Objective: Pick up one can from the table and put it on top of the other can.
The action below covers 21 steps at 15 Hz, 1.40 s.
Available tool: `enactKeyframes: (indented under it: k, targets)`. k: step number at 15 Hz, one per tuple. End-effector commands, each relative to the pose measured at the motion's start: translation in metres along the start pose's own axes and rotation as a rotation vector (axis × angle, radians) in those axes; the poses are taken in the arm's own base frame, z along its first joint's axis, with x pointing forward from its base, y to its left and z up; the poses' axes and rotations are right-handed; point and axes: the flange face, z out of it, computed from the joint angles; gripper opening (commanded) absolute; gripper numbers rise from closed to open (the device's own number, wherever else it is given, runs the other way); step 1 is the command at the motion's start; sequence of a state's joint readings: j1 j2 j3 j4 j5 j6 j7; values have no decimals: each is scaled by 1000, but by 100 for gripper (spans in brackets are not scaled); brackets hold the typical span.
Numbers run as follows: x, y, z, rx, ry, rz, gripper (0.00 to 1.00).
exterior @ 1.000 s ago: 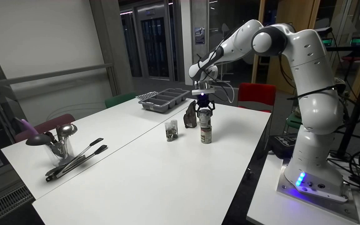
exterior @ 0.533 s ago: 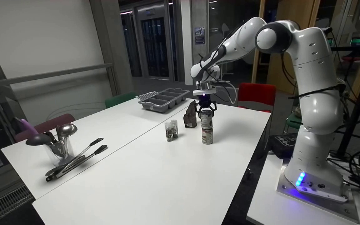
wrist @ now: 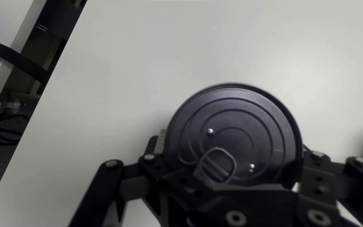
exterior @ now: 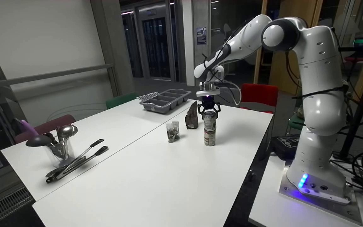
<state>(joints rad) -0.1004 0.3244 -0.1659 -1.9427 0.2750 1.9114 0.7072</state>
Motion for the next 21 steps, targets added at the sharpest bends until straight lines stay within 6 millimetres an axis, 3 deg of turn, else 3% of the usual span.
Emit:
enactKeyframes:
  k: [1,9,21]
  targets:
    - [-20,16,-12,25,32,25,57]
    - [-23,23,-14,34,36,40,57]
    - [-10,17,-18,42,41,35,57]
